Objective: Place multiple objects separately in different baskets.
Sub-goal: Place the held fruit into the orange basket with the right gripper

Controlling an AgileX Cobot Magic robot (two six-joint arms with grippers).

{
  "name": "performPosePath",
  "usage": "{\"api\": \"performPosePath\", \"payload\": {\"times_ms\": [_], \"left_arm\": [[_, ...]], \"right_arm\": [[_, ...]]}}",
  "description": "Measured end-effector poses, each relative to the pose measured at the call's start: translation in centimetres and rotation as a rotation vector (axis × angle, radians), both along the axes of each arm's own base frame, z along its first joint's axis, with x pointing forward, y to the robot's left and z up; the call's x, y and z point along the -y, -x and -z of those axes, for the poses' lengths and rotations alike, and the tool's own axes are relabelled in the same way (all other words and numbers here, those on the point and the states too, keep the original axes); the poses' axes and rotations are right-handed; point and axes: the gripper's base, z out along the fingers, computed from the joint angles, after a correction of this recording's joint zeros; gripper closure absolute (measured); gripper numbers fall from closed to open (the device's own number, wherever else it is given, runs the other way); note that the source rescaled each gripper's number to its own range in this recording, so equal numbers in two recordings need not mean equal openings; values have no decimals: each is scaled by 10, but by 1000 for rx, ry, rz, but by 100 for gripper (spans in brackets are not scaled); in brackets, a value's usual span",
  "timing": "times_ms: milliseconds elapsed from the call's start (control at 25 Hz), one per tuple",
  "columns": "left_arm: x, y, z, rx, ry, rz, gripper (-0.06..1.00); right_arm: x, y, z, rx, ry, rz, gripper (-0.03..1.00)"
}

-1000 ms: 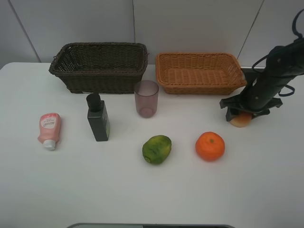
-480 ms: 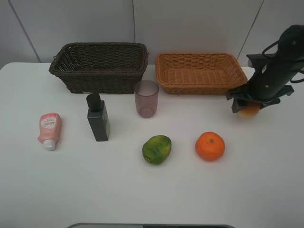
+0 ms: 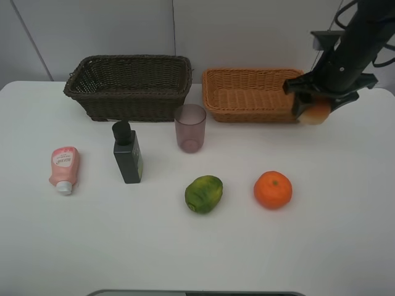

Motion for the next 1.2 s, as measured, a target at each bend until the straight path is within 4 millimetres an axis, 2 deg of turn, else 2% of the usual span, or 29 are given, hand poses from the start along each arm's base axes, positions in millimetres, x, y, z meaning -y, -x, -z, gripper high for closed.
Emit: {"api": "performPosePath", "payload": {"times_ms": [200, 520, 800, 1200], "left_arm": [[0, 0, 0, 0, 0, 0, -6], [0, 0, 0, 0, 0, 0, -6], [0, 0, 0, 0, 0, 0, -6], [0, 0, 0, 0, 0, 0, -6]], "right_arm": [[-18, -21, -17, 27, 3, -35, 96], [-51, -72, -20, 95, 2, -73, 96], [-65, -106, 3, 121, -9, -57, 96], [-72, -127, 54, 158, -42, -21, 96]]}}
